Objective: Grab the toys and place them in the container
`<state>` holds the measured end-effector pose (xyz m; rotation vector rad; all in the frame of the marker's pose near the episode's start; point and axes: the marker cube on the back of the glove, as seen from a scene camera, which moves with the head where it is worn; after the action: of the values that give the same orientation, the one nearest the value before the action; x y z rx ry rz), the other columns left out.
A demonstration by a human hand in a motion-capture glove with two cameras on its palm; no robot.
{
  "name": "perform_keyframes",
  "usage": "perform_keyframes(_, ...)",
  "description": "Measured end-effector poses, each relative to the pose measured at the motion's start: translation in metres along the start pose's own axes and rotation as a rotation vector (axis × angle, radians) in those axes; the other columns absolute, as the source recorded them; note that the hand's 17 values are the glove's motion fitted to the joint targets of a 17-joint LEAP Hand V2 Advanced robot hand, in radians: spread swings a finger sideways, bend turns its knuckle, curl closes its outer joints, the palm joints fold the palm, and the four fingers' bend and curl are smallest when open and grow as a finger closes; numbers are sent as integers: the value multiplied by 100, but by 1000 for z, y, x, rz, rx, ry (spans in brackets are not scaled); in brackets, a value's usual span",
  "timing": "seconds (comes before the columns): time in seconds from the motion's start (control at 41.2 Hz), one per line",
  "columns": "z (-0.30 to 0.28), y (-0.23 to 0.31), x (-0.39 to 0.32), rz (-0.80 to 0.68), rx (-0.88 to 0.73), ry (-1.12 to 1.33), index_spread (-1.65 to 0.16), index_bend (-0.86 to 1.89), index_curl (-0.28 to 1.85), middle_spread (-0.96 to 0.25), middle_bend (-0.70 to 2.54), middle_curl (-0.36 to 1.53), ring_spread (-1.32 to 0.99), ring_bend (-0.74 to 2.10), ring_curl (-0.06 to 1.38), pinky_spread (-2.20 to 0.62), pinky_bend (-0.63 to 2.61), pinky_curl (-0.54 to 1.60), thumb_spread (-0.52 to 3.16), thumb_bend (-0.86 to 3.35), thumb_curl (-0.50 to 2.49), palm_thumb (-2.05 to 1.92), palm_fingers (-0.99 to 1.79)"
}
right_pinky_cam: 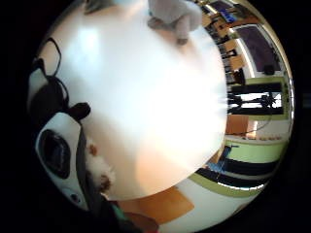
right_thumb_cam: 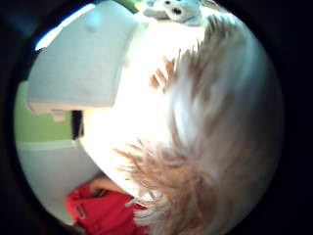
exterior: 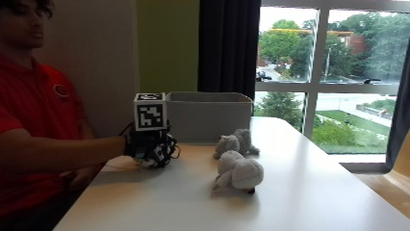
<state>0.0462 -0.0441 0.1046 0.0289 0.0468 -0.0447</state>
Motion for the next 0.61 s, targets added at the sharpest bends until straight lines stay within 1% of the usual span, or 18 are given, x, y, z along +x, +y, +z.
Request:
perform_keyframes(0.121, -6, -9, 9, 51, 86, -107, -41, 22, 42, -41, 72, 43, -44, 101, 40, -42, 87, 35, 74, 10, 55, 51, 120)
perform_keyframes(0.218, -20, -20, 11, 57, 102, -125, -42, 28, 46, -40, 78, 46, -43, 104, 42, -42, 85, 35, 68, 7, 59, 50, 124)
perform_keyframes(0.412, -91, -56, 1, 10, 168, -97, -43, 38, 55, -39, 87, 52, -42, 109, 45, -43, 82, 36, 61, 2, 65, 48, 124)
perform_keyframes(0.534, -137, -80, -9, -48, 212, -116, -43, 41, 59, -38, 90, 54, -41, 111, 46, -43, 83, 36, 59, 0, 69, 47, 122)
perform_keyframes(0.606, -164, -97, -18, -45, 251, -101, -43, 43, 62, -38, 92, 55, -41, 112, 46, -43, 82, 36, 58, -1, 70, 46, 123)
